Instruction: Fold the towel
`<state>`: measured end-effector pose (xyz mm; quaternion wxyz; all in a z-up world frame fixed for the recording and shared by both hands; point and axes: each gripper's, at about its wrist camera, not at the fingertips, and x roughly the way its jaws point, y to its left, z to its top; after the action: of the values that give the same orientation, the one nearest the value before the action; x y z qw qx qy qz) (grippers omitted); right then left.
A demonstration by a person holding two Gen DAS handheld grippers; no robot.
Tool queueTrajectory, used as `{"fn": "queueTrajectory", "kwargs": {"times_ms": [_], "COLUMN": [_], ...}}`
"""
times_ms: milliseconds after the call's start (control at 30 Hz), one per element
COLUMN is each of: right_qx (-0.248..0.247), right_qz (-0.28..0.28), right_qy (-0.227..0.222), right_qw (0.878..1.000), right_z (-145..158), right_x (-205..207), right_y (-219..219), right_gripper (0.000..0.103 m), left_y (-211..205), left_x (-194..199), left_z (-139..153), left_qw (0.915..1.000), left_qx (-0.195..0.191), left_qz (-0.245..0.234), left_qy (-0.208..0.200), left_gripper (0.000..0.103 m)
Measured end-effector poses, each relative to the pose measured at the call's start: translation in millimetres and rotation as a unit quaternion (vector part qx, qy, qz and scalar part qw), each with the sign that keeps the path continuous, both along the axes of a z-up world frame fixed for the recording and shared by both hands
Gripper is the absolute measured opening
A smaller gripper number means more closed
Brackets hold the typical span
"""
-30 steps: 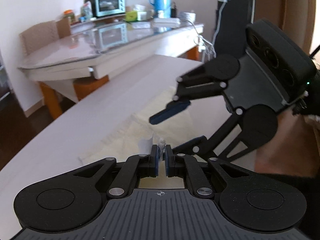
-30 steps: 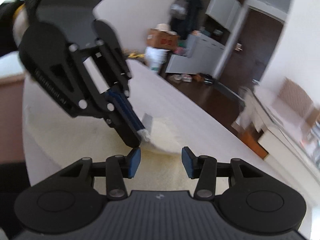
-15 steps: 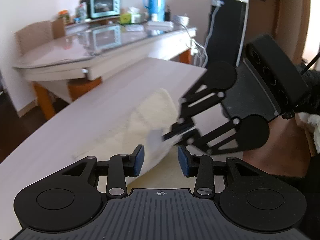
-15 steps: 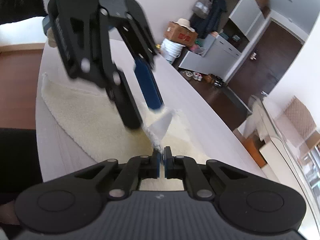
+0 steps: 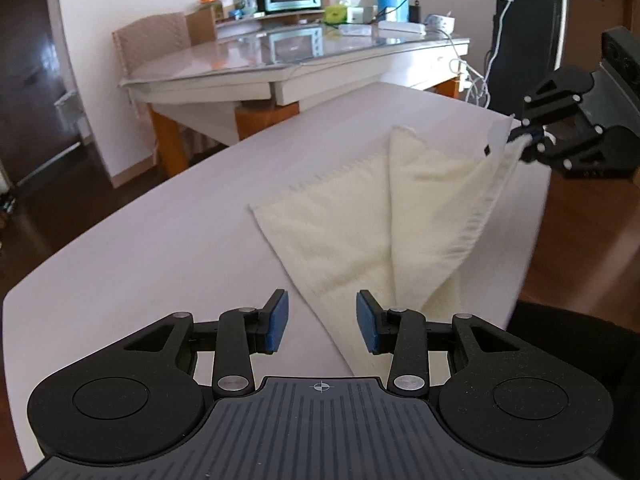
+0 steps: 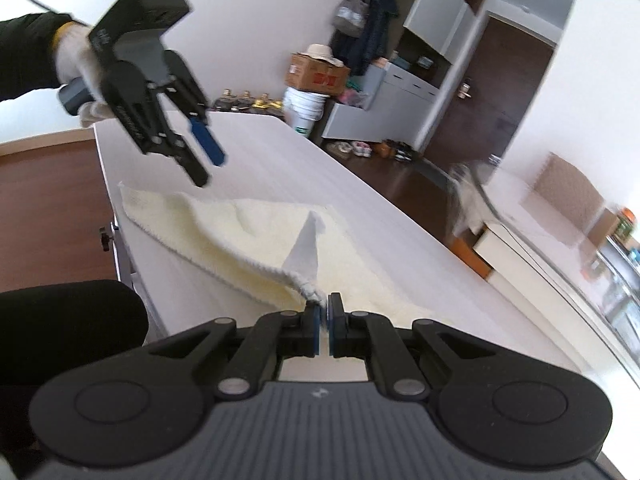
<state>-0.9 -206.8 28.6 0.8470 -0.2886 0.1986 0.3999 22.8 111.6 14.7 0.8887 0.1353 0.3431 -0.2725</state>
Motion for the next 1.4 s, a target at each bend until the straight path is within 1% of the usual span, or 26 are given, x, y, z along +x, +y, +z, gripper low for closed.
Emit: {"fn": "queueTrajectory", "kwargs": {"times_ms": [67,200,233,300,333,367,400,433,500,600,633,700,733,767,800,833,933,967,1033,1133,1200,1233,1267,1300,1333,1400], "right_qx": [0.004,0.011,0.010,0.005,0.003,-0.001,-0.003,-0.004,-0.006,-0.006,-0.005,-0.001,-0.001,-0.001,0.000,0.000,0.000,0.001,0.005,0.013,0.017,0.018,0.018,0.019,0.020,0.021], "right_qz": [-0.015,-0.048,-0.055,-0.064,-0.067,-0.071,-0.076,-0.081,-0.089,-0.100,-0.102,-0.109,-0.111,-0.113,-0.115,-0.116,-0.118,-0.119,-0.121,-0.125,-0.126,-0.126,-0.126,-0.126,-0.126,-0.127], "right_qy": [0.005,0.017,0.018,0.019,0.018,0.019,0.019,0.020,0.021,0.025,0.026,0.030,0.029,0.029,0.029,0.030,0.030,0.032,0.034,0.038,0.040,0.040,0.041,0.041,0.041,0.040], "right_qw": [1.000,0.999,0.998,0.998,0.998,0.997,0.997,0.997,0.996,0.995,0.994,0.994,0.993,0.993,0.993,0.993,0.993,0.992,0.992,0.991,0.991,0.991,0.991,0.991,0.991,0.991], "right_z": [1,1,0,-1,-2,-3,-3,-4,-4,-4,-4,-3,-3,-2,-2,-2,-2,-2,-3,-4,-5,-6,-6,-7,-7,-8], "right_x": [-1,-3,-3,-2,-4,-4,-4,-5,-6,-8,-8,-7,-7,-8,-8,-8,-10,-11,-11,-12,-13,-12,-11,-11,-12,-12], "right_y": [-8,-24,-28,-34,-36,-38,-42,-46,-52,-59,-60,-63,-65,-66,-67,-67,-67,-68,-70,-73,-74,-74,-74,-74,-74,-75], "right_gripper": [0.005,0.005,0.005,0.005,0.005,0.005,0.005,0.005,0.005,0.005,0.005,0.005,0.005,0.005,0.005,0.005,0.005,0.005,0.005,0.005,0.005,0.005,0.005,0.005,0.005,0.005], "left_y": [-1,-10,-13,-15,-18,-22,-24,-28,-30,-41,-46,-53,-58,-61,-62,-66,-73,-74,-76,-77,-77,-77,-77,-78,-79,-82], "left_x": [-16,-33,-39,-46,-50,-54,-57,-60,-64,-71,-74,-73,-76,-78,-77,-77,-77,-76,-73,-71,-71,-70,-70,-72,-73,-78], "left_z": [1,-1,-1,-3,-5,-6,-7,-7,-8,-9,-10,-16,-20,-22,-24,-27,-31,-31,-32,-31,-30,-30,-31,-35,-35,-40], "left_qw": [0.9996,0.9975,0.9958,0.9940,0.9918,0.9879,0.9854,0.9811,0.9776,0.9659,0.9587,0.9523,0.9436,0.9398,0.9388,0.9351,0.9285,0.9290,0.9292,0.9287,0.9296,0.9292,0.9279,0.9221,0.9201,0.9107], "left_qx": [-0.001,0.011,0.011,0.015,0.027,0.044,0.053,0.066,0.074,0.103,0.118,0.127,0.137,0.143,0.144,0.148,0.160,0.161,0.166,0.169,0.166,0.169,0.174,0.190,0.194,0.209], "left_qz": [-0.027,-0.070,-0.091,-0.108,-0.124,-0.147,-0.160,-0.179,-0.193,-0.231,-0.251,-0.270,-0.293,-0.301,-0.303,-0.311,-0.322,-0.320,-0.319,-0.317,-0.315,-0.313,-0.312,-0.315,-0.318,-0.331], "left_qy": [0.000,0.000,-0.004,-0.009,-0.016,-0.023,-0.026,-0.031,-0.038,-0.055,-0.063,-0.065,-0.071,-0.076,-0.077,-0.082,-0.093,-0.092,-0.087,-0.092,-0.094,-0.099,-0.106,-0.120,-0.122,-0.132], "left_gripper": [0.041,0.041,0.041,0.041,0.040,0.040,0.040,0.040,0.040,0.040,0.040,0.040,0.039,0.038,0.036,0.034,0.017,0.012,0.008,0.008,0.012,0.015,0.016,0.016,0.016,0.016]}}
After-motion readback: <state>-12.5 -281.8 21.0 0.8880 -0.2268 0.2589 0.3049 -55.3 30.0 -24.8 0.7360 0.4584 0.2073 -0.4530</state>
